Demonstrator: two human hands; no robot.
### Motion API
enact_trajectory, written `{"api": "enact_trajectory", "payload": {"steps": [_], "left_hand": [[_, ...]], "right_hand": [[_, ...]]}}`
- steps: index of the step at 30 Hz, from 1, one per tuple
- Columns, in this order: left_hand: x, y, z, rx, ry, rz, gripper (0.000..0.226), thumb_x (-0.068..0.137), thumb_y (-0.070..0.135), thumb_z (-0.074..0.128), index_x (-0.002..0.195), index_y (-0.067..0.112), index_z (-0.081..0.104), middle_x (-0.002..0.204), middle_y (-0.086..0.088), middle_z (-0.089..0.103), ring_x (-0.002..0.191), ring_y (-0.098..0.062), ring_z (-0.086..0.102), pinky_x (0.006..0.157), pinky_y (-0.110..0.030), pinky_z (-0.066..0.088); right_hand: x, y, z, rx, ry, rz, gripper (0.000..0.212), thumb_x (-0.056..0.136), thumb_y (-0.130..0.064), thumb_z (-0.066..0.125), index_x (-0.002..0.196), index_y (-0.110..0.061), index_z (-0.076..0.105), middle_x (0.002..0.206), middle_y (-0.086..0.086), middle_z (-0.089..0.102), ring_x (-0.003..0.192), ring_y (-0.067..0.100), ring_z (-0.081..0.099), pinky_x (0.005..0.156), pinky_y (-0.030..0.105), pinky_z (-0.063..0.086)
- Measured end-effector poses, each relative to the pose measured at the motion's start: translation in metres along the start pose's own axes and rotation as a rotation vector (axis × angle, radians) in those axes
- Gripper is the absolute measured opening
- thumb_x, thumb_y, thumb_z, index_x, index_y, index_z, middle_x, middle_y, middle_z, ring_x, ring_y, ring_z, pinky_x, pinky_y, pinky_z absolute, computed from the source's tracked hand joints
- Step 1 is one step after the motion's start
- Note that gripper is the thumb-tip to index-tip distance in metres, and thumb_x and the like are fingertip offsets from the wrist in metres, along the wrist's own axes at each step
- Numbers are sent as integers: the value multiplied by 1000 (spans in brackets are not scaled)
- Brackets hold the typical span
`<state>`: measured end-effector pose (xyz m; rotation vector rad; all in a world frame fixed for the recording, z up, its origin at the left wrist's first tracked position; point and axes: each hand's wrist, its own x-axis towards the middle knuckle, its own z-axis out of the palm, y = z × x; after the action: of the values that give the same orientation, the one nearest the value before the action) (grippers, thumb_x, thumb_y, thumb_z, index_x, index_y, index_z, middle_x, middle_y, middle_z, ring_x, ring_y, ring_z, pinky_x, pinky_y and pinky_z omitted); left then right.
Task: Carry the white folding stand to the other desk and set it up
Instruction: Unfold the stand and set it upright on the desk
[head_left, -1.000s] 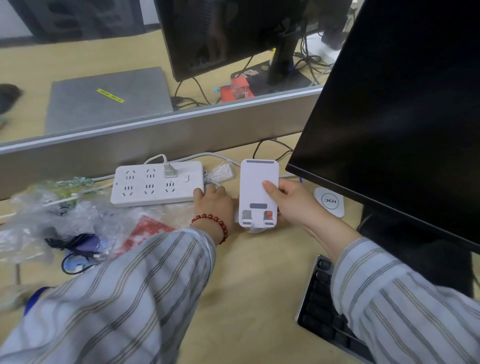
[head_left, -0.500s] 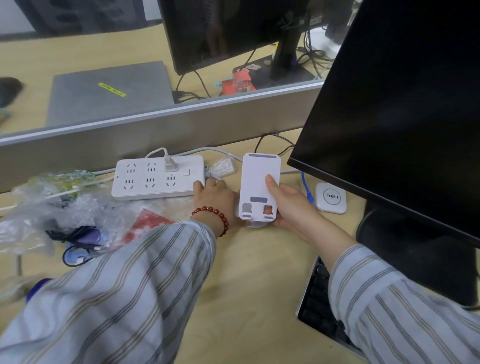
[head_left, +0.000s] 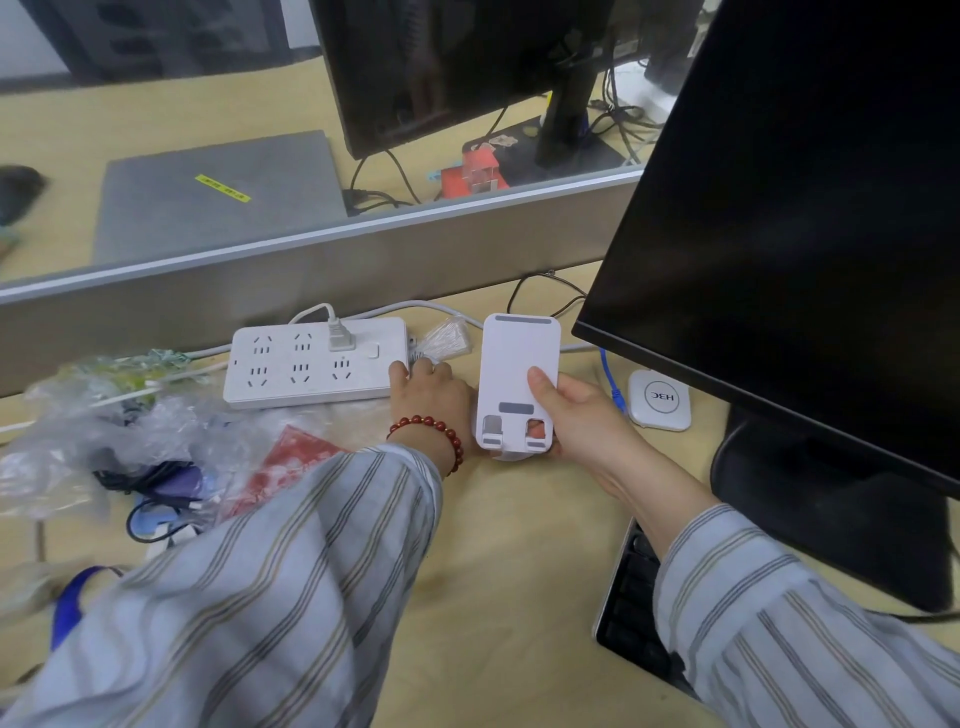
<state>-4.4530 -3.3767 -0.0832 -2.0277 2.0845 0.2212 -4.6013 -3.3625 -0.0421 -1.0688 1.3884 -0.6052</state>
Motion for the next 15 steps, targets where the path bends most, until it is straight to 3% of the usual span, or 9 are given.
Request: {"api": "enact_trajectory", "payload": {"steps": [6, 9, 12, 13, 15], "left_hand": [[0, -2, 0, -6, -10, 9, 19, 78, 31, 51, 90, 20, 61, 105, -4, 57, 109, -27, 44, 97, -45, 25], [-1, -1, -3, 5, -9, 17, 19, 79, 24, 49, 92, 19, 61, 107, -4, 58, 110, -27, 43, 99, -45, 24], [-2, 1, -7, -4, -20, 27, 22, 79, 24, 47, 95, 19, 61, 109, -4, 57, 112, -28, 42, 101, -46, 23], [-2, 1, -7, -2, -26, 26, 23, 79, 26, 47, 96, 19, 61, 109, -5, 57, 112, -28, 42, 101, -46, 23], [-3, 1, -5, 5, -36, 20, 25, 80, 33, 47, 96, 19, 61, 109, -5, 57, 112, -29, 43, 100, -47, 23]], "right_hand": [[-6, 0, -2, 30, -22, -2, 25, 93, -42, 47, 89, -28, 66, 85, -9, 73, 65, 6, 67, 72, 29, 55], [-9, 0, -2, 56, -23, -19, 24, 91, -44, 50, 89, -28, 68, 91, -7, 75, 77, 14, 69, 82, 34, 55], [-14, 1, -1, 32, -42, -74, 5, 87, -35, 61, 88, -34, 65, 90, -15, 73, 83, 4, 69, 74, 19, 55], [-14, 3, -2, 23, -45, -92, 7, 86, -29, 63, 88, -36, 63, 90, -17, 72, 82, 0, 68, 71, 15, 55], [-13, 4, -2, 18, -34, -99, 12, 86, -23, 64, 90, -35, 63, 94, -14, 72, 88, 2, 68, 76, 19, 55]]}}
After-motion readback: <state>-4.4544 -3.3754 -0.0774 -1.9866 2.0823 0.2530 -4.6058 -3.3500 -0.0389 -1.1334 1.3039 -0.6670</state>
